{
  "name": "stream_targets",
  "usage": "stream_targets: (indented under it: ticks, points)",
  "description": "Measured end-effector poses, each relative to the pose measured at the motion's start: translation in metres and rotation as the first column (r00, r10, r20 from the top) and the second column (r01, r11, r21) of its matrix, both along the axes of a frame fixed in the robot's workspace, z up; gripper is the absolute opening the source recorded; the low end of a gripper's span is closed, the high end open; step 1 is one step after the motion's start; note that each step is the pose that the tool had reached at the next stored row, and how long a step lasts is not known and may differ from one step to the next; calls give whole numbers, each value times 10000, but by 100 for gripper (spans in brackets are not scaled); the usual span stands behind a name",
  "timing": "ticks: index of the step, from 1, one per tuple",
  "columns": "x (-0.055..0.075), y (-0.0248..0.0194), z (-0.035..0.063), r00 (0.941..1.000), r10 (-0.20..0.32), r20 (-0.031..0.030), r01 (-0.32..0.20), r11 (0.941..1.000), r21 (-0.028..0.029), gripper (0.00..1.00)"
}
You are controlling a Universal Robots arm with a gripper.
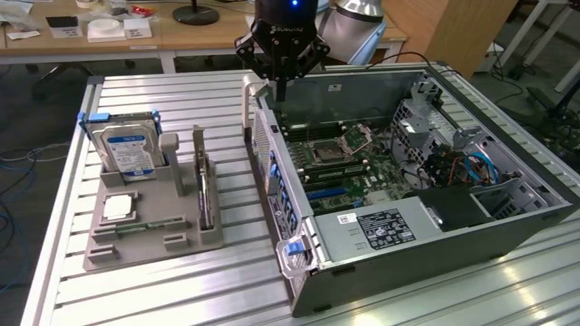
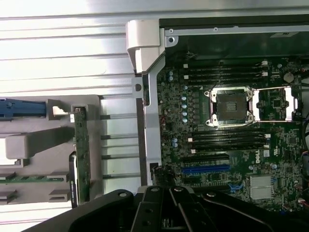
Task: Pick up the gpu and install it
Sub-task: 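Reach for the gpu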
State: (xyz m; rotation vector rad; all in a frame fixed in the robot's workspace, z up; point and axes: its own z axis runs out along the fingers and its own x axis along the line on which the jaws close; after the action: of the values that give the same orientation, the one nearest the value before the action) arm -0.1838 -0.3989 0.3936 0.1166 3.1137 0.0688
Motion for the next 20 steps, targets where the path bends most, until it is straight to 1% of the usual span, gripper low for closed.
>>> stream_targets:
  ticks: [20]
  points:
    - [-215,0,-3,10000,0,0,0,10000,0,11]
